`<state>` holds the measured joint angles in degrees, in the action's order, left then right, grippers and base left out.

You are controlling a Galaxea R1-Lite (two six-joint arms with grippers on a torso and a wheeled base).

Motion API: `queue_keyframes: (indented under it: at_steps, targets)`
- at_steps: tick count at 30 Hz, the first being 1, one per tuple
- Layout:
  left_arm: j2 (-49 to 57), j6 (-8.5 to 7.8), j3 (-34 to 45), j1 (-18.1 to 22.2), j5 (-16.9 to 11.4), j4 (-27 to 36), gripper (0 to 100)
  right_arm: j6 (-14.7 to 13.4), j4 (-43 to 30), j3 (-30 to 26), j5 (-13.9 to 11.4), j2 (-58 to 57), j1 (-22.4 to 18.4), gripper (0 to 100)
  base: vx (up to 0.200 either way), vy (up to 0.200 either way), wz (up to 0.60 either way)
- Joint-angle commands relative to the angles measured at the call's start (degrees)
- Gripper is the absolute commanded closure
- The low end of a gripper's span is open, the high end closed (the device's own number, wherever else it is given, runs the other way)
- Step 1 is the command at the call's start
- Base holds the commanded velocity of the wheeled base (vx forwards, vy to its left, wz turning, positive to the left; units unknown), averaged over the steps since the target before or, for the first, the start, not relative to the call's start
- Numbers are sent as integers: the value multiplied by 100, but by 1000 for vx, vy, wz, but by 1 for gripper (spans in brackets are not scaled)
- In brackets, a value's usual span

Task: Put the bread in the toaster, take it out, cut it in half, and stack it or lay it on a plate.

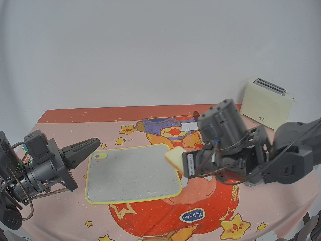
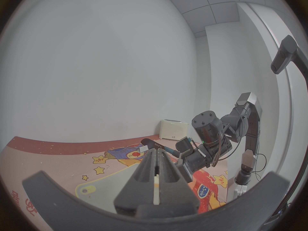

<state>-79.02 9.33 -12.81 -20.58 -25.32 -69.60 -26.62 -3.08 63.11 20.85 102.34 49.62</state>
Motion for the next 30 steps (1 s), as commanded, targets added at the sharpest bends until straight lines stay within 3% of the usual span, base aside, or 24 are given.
queue_keyframes:
  at_steps: [1,11,24,30]
  targets:
    - [-8,-159,7,1,1,-1,100,105,1,-545,-10,-900,-356,100,0,0,0]
    - [-17,-212,-2,-16,10,-1,100,316,1,-1213,-54,-1744,-919,100,0,0,0]
    - [-17,-212,-2,-16,1,-1,100,316,80,-1565,-63,-1779,-1420,100,0,0,0]
    - [-17,-212,16,-25,1,-1,100,272,62,-1908,-72,-1946,-1929,100,0,0,0]
